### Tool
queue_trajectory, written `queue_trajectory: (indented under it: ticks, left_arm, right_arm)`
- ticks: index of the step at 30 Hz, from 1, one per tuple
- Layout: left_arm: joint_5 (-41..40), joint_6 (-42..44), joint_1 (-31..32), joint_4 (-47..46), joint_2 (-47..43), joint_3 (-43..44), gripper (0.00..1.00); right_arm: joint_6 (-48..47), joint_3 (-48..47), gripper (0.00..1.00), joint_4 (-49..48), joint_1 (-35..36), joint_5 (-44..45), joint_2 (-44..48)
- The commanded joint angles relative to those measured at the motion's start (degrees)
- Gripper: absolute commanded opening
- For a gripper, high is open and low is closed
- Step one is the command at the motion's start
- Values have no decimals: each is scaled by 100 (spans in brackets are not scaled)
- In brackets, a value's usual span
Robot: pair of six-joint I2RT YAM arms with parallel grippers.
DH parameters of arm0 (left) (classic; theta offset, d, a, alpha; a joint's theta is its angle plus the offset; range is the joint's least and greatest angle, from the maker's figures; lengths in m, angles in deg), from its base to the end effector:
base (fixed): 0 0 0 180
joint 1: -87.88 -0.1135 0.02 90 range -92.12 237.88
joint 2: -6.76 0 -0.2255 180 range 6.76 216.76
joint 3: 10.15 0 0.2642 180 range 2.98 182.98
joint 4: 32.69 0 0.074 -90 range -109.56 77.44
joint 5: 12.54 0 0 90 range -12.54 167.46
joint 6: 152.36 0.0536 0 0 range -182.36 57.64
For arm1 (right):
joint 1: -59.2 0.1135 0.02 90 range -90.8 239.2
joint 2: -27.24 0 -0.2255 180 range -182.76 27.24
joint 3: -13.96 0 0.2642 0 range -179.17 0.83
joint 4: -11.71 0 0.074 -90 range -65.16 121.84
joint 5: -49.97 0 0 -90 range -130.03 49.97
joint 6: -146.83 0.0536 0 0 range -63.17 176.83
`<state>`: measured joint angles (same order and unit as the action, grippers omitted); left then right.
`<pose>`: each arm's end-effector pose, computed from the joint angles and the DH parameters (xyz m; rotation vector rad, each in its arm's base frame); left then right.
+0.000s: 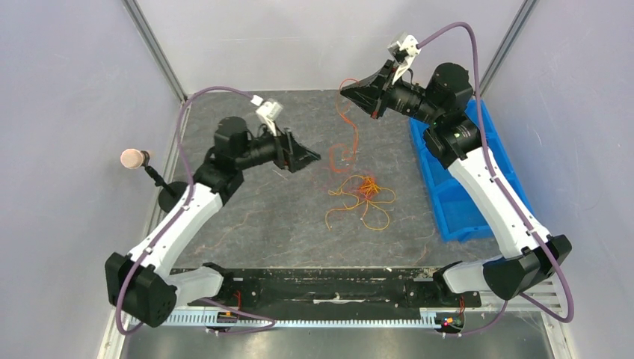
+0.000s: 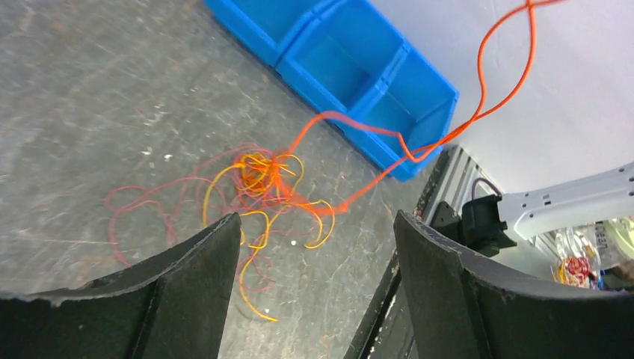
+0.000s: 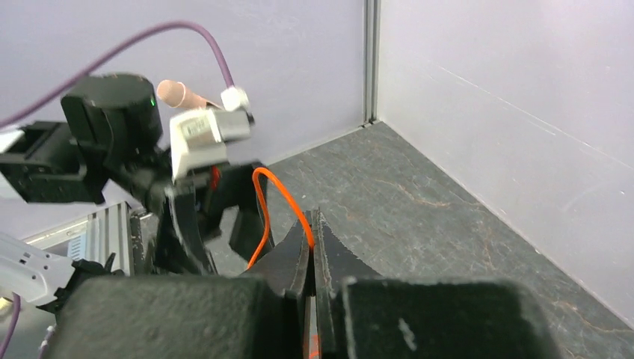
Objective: Untangle the cables
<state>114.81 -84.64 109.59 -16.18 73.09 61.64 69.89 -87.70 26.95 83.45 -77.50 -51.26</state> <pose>0.2731 -0.1437 0.3228 0.4908 1.7977 -1.1164 0.2906 0.1667 0.4544 -0.6968 1.3746 0.9891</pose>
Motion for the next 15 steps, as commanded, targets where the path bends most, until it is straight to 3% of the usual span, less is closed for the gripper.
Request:
queue_trajectory:
  ticks: [1, 8, 13, 15]
  left_arm:
    - [-801, 179, 522, -459, 320, 57, 82]
    - [-576, -288, 1010, -965, 909, -66, 82]
    - [-1491, -216, 1059, -833, 1205, 69, 82]
    - [-1486, -406, 985, -1030, 1356, 137, 82]
  right_arm:
    - [456, -244, 0, -488, 6, -123, 131]
    - [955, -234, 0, -821, 10, -246, 174]
    - [1403, -183, 0, -1182, 17, -489, 214]
    - [1528, -173, 0, -1232, 18, -502, 228]
